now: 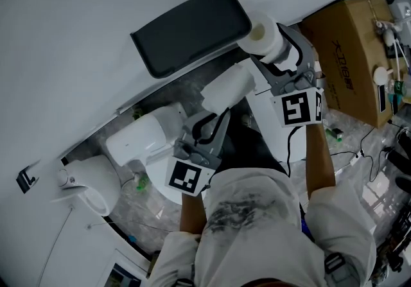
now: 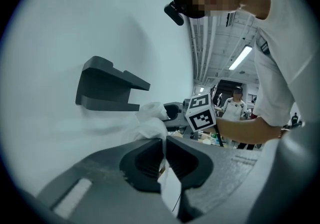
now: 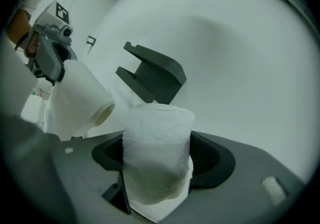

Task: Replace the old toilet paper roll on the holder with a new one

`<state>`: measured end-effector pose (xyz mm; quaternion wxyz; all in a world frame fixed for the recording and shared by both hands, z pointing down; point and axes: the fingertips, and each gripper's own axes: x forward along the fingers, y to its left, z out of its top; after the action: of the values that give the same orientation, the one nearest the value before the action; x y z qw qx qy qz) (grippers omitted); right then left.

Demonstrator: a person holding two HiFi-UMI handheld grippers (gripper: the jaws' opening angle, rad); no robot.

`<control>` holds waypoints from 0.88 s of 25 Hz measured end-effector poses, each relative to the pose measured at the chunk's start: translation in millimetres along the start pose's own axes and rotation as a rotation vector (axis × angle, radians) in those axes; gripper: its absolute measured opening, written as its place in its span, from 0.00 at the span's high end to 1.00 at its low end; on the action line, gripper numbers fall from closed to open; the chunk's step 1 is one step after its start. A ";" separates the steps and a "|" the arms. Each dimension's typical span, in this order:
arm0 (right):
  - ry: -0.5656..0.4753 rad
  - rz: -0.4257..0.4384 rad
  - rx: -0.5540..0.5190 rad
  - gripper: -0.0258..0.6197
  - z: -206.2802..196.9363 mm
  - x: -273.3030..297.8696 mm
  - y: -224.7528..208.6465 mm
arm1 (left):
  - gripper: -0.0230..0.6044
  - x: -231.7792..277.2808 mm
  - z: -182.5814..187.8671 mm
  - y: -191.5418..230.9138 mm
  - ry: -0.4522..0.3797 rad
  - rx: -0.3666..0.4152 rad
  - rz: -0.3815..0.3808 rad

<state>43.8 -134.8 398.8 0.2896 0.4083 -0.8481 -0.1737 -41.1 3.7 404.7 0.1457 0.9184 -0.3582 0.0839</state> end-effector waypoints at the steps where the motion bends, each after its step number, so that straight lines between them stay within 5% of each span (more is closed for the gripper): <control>1: 0.004 0.001 -0.014 0.41 -0.2 1.5 0.6 | 0.93 0.0 -0.1 0.7 0.001 -0.001 0.001; 22: 0.028 0.003 -0.298 0.41 10.0 20.7 17.0 | 0.93 -5.6 0.6 10.9 -0.019 -0.017 0.034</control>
<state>17.0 -140.4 407.4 0.3593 0.3619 -0.8093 -0.2916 -52.6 -0.6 405.0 0.1489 0.9115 -0.3760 0.0748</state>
